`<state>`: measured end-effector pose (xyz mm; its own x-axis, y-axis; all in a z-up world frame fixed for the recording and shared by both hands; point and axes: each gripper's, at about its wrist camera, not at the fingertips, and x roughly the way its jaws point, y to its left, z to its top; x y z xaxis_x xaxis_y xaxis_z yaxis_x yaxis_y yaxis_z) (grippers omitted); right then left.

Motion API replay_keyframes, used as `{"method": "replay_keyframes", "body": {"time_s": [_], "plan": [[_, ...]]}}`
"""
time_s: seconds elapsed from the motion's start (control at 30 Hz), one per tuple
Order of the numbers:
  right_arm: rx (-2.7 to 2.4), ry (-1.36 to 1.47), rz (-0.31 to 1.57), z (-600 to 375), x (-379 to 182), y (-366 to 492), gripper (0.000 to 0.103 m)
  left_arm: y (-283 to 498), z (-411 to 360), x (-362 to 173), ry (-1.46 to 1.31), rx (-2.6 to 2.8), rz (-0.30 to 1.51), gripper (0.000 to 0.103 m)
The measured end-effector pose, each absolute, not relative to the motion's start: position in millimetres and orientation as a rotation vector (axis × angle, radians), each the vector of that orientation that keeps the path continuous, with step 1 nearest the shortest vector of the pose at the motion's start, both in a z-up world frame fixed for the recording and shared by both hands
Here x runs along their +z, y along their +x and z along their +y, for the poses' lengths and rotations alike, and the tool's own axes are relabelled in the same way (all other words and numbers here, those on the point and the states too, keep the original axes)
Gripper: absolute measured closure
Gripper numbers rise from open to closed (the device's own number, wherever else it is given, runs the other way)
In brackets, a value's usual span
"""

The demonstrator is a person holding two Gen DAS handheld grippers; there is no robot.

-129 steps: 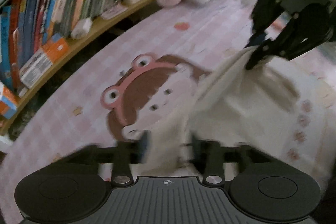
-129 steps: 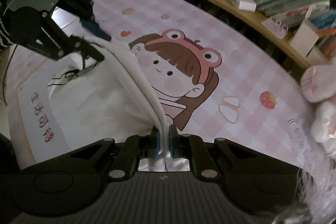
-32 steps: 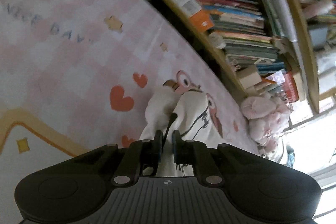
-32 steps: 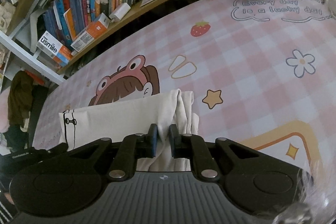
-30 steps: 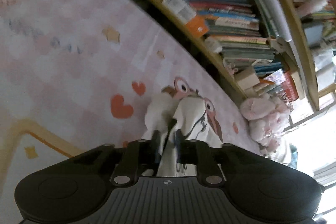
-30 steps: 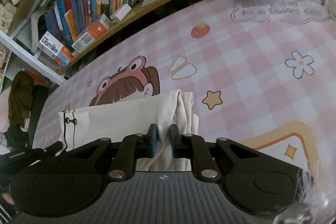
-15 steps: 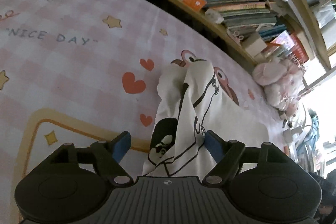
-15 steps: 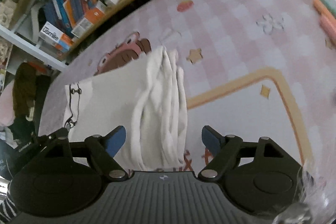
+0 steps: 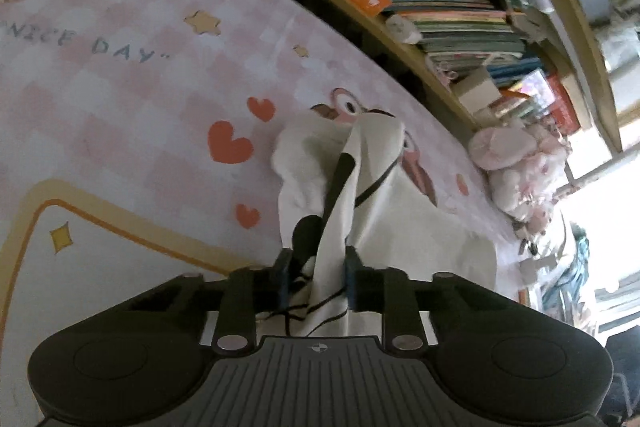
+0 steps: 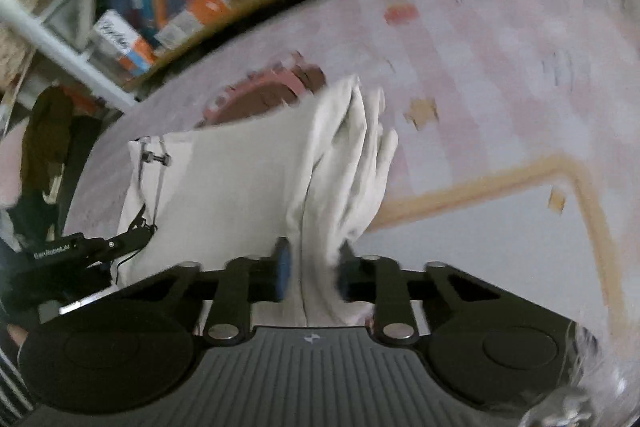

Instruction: Fold clothes

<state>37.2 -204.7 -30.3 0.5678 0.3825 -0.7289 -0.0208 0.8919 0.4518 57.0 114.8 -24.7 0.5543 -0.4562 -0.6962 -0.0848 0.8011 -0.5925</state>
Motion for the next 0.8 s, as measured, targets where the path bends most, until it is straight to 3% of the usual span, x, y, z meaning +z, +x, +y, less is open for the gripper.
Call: {"method": "replay_keyframes", "body": {"time_s": [0.33, 0.4, 0.43, 0.5, 0.63, 0.7, 0.8], "plan": [[0.253, 0.407, 1.024, -221.3, -21.9, -6.9, 0.087, 26.8, 109.6, -24.6, -0.625, -0.255, 1.021, 0.081], [0.239, 0.433, 1.042, -225.1, -26.5, -9.2, 0.085, 22.6, 110.4, -27.7, -0.632, -0.252, 1.034, 0.073], [0.232, 0.445, 1.053, -226.9, -29.6, -9.1, 0.077, 20.5, 110.8, -29.2, -0.635, -0.25, 1.041, 0.068], [0.203, 0.465, 1.067, -230.6, -36.5, -7.3, 0.066, 16.3, 111.6, -32.2, -0.641, -0.247, 1.054, 0.044], [0.197, 0.544, 1.078, -239.8, -50.6, -3.8, 0.058, 11.7, 112.1, -37.3, -0.655, -0.262, 1.056, 0.044], [0.209, 0.57, 1.064, -241.2, -53.0, -2.0, 0.057, 13.4, 108.9, -38.4, -0.656, -0.274, 1.045, 0.051], [0.234, 0.479, 1.056, -226.8, -48.6, 2.3, 0.074, 14.6, 98.0, -34.7, -0.605, -0.258, 1.054, 0.07]]}}
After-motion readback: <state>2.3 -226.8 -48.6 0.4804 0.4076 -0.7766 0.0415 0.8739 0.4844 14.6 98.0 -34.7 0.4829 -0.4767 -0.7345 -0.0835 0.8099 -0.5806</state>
